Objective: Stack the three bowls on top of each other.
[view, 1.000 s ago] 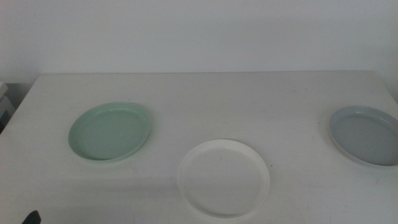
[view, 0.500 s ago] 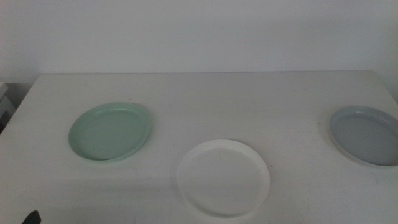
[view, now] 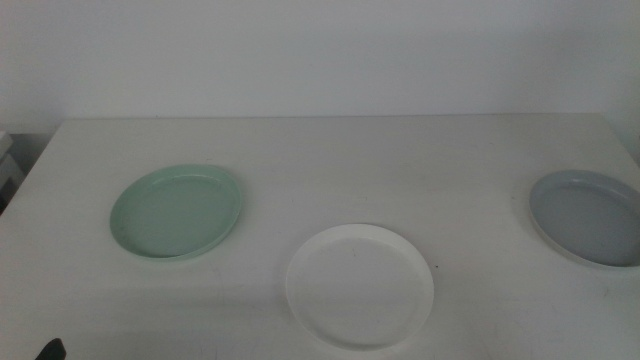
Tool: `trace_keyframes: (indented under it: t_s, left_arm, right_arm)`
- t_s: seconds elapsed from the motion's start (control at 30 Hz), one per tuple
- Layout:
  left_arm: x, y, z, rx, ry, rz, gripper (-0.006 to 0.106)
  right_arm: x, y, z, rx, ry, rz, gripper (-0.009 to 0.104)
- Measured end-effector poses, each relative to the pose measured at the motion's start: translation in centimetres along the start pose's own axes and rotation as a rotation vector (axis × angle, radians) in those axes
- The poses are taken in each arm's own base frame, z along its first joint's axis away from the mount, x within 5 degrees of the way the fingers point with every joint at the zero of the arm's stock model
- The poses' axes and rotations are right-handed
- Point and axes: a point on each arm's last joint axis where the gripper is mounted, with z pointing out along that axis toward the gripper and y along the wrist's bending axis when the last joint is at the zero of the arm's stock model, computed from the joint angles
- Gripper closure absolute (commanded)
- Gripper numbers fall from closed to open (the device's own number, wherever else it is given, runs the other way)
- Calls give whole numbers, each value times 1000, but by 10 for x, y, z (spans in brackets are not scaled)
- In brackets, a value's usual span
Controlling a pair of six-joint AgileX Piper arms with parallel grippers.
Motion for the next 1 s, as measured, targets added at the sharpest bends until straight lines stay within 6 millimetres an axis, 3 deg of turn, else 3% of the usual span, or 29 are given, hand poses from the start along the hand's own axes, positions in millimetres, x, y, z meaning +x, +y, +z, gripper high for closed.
trace_keyframes:
  t_s: [0.63, 1.0]
  left_arm:
    - [0, 0, 0, 0, 0, 0, 0]
    - [0, 0, 0, 0, 0, 0, 0]
  right_arm:
    - [-3, -5, 56, -14, 84, -36, 47]
    - [-3, -5, 70, -29, 107, -52, 75]
